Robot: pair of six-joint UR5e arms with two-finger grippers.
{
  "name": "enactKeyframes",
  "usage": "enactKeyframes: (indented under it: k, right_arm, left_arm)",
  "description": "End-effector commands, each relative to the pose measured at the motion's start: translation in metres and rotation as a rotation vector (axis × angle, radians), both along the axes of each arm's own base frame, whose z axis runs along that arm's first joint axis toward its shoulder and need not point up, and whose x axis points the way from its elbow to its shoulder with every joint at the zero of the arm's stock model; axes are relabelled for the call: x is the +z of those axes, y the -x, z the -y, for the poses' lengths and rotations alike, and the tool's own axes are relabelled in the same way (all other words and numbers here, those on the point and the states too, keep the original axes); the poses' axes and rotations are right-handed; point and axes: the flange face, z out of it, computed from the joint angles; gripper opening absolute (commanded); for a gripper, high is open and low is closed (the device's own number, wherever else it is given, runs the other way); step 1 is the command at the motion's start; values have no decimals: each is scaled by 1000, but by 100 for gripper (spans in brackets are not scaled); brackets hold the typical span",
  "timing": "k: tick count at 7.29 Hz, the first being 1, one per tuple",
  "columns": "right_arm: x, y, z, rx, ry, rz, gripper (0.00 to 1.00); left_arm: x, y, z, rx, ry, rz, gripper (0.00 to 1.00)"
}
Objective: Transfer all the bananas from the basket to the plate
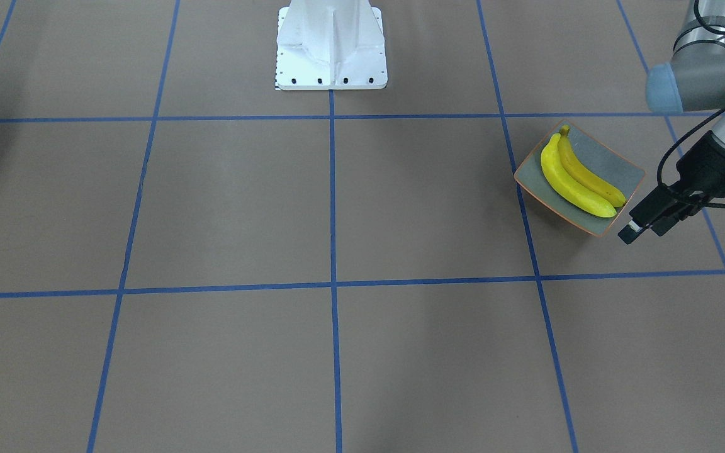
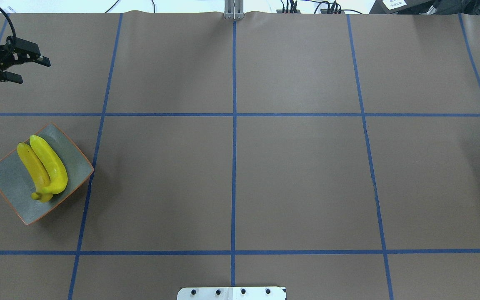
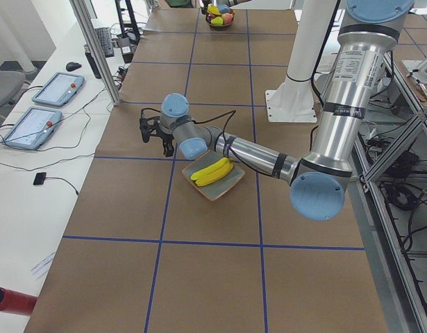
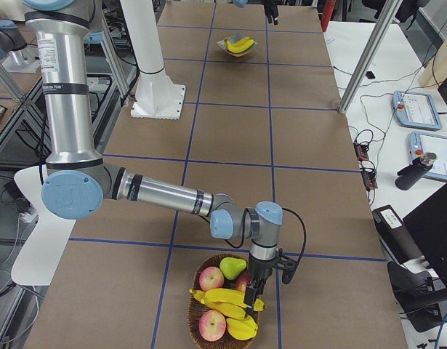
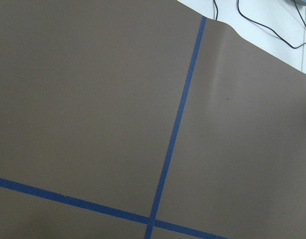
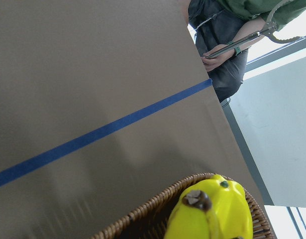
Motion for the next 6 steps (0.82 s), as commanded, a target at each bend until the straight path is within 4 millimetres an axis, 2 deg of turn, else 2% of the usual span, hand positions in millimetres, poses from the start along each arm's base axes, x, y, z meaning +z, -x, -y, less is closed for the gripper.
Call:
enactKeyframes:
  k: [1, 2, 4, 5, 6]
  right_arm:
    - [6, -3, -6, 1, 6, -18, 85]
    - [6, -3, -6, 1, 6, -18, 69]
    - [9, -4, -12, 1, 8, -16, 11]
    - [6, -4, -11, -2, 0, -16, 0]
    - [4, -4, -10, 0, -6, -15, 0]
  left_arm:
    - [-1, 0, 0, 1, -3, -1, 100]
    - [-1, 0, 0, 1, -3, -1, 100]
    - [-1, 0, 0, 1, -4, -2, 100]
    - [-2, 0, 0, 1, -5, -2, 100]
    - [-4, -1, 0, 2, -8, -4, 100]
